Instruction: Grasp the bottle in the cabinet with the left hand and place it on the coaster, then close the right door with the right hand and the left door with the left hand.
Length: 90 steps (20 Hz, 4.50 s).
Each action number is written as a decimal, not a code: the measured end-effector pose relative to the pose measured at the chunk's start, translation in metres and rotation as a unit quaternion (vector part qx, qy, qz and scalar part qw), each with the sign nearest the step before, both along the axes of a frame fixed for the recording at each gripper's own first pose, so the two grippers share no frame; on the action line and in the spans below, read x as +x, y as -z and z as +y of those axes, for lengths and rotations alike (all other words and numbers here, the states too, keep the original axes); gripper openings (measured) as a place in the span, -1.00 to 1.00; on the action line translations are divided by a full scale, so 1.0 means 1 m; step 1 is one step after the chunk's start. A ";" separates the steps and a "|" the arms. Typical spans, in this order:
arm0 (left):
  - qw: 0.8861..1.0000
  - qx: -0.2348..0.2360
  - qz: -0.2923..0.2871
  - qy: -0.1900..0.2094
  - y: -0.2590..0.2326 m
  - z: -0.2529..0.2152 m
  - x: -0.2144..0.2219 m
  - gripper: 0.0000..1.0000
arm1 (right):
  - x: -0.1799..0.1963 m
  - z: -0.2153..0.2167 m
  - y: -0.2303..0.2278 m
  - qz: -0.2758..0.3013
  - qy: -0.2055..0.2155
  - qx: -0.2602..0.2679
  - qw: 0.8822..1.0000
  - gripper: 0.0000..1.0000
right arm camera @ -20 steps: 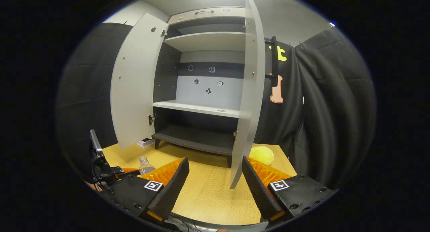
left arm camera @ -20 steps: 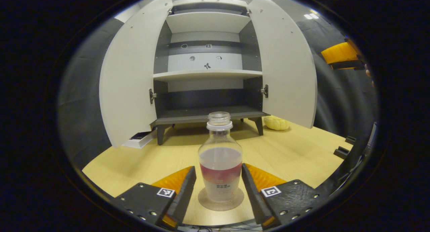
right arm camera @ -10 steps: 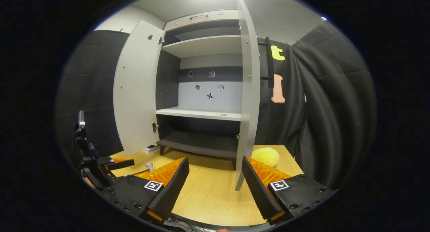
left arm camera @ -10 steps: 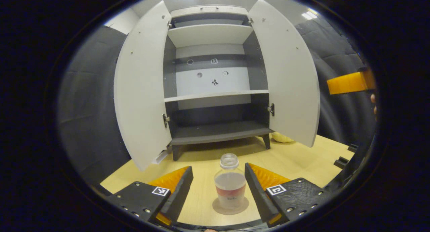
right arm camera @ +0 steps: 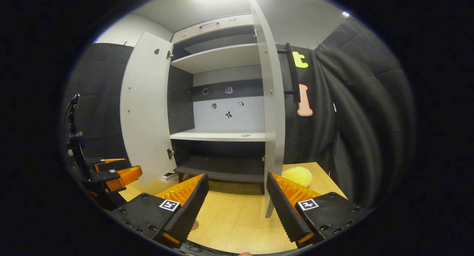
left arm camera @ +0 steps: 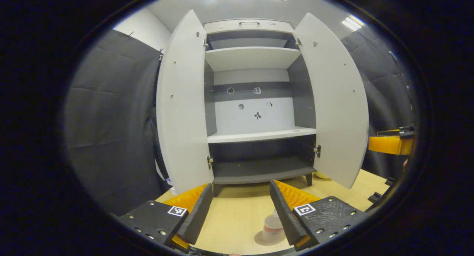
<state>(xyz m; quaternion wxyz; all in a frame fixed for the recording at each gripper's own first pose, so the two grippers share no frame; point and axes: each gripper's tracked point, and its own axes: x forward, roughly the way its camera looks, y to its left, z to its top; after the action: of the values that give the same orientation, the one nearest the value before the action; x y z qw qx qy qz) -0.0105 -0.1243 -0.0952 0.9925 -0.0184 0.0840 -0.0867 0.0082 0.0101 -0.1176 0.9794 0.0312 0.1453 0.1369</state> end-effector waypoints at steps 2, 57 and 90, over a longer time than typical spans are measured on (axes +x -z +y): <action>1.000 -0.005 -0.008 -0.017 -0.017 0.021 0.008 0.77 | 0.003 0.003 -0.005 -0.005 0.004 0.003 1.000 0.99; 0.994 -0.008 -0.017 -0.108 -0.020 0.248 0.059 0.92 | 0.107 -0.031 -0.125 -0.086 0.218 -0.057 0.971 0.83; 0.991 -0.035 -0.054 -0.119 -0.118 0.274 0.158 0.92 | 0.078 -0.004 -0.102 -0.087 0.156 -0.117 0.977 0.94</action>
<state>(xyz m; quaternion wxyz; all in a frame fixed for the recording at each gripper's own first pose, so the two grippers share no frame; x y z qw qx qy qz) 0.1470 0.1492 0.0228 0.9976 -0.0580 0.0245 0.0284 0.0866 0.0057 -0.0158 0.9944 -0.0739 0.0681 -0.0329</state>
